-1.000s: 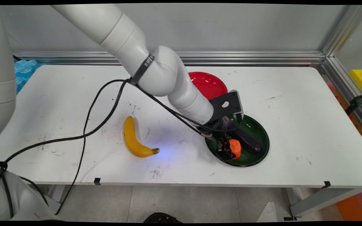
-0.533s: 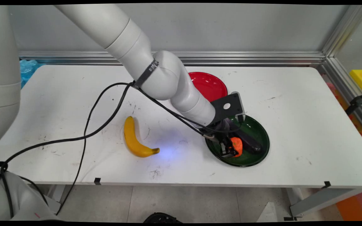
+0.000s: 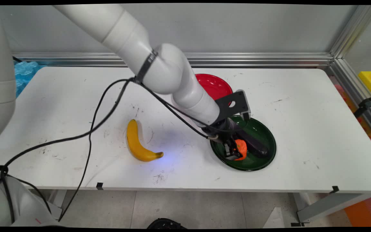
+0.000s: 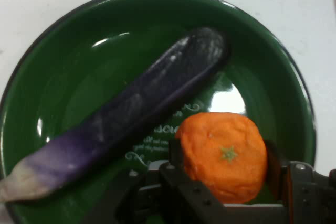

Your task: Place the picked object on the red plate

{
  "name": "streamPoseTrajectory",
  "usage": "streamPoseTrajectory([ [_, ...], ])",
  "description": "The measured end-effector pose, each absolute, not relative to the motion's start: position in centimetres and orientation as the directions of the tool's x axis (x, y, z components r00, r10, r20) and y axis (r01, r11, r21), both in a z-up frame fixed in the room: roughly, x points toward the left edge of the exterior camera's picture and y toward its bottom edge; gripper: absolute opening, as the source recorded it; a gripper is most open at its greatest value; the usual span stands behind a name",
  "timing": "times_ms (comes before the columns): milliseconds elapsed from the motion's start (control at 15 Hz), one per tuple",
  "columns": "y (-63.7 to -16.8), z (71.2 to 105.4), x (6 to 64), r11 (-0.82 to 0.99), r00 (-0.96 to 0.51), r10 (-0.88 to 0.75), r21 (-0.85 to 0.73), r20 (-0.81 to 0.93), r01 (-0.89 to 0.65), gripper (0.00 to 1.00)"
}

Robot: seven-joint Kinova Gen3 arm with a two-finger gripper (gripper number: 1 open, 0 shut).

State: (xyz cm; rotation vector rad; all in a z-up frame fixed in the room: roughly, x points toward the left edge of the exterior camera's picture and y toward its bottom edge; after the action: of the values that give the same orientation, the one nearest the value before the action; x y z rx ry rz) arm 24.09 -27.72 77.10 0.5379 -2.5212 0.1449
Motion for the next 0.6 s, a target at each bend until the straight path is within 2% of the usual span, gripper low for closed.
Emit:
streamPoseTrajectory([
  [333, -28.8, 80.3, 26.0, 0.922, -0.777, -0.336, 0.017, 0.532, -0.388, 0.00],
  [600, -31.1, 83.3, 29.7, 0.925, -0.794, -0.324, -0.005, 0.514, -0.381, 0.00],
])
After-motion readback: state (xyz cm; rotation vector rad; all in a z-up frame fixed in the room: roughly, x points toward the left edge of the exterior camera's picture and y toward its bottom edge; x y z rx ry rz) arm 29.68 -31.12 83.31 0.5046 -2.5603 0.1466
